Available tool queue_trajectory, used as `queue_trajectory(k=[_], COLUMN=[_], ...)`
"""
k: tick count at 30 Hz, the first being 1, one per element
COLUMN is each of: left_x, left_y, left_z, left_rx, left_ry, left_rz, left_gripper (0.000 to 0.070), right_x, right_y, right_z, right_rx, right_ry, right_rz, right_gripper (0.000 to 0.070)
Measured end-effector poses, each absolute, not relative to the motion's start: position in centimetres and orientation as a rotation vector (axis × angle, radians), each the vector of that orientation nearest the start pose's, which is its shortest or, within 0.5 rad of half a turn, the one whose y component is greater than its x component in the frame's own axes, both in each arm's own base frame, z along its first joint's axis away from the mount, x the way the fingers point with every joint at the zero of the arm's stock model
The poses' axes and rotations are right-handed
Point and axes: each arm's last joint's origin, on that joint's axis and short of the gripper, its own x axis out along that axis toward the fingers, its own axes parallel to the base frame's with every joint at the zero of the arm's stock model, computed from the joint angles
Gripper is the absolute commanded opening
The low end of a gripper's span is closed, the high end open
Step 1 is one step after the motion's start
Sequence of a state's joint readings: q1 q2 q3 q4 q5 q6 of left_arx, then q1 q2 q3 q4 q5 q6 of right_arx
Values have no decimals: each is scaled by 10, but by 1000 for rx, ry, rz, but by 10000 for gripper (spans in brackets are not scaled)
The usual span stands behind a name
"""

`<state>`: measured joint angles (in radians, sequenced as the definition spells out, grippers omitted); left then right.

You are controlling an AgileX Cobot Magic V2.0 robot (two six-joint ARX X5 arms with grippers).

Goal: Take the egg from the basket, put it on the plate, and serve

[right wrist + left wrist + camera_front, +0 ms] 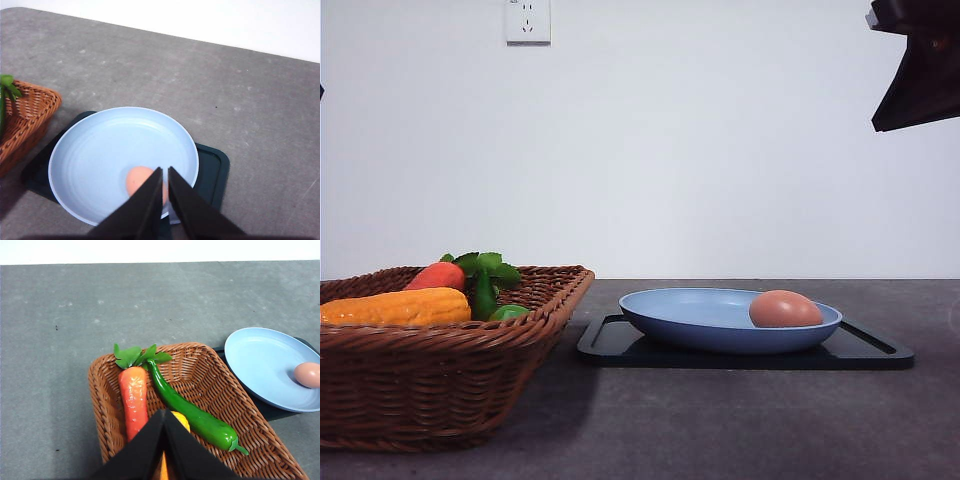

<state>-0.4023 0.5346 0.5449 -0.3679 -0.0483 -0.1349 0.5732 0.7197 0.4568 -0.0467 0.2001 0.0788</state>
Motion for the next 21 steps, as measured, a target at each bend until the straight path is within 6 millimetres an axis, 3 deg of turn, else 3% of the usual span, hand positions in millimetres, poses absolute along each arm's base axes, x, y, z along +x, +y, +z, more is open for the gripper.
queue_trajectory(k=[6,10,16,21], left_x=[114,93,62,61], left_y=[-48,-36,-12,-3], left_z=[267,276,290,281], left_rx=[-59,-77,-59,-29], left_ry=[371,273,45,20], left_rz=[-330,-314,-165,-23], left_gripper=[0,0,0,0], right_x=[142,142,142,142], right_y=[85,85,85,85], right_z=[243,243,243,243], right_rx=[-41,-41,-41,-41], right_ry=[301,301,301,301], right_rz=[352,350,350,350], right_gripper=[0,0,0,0])
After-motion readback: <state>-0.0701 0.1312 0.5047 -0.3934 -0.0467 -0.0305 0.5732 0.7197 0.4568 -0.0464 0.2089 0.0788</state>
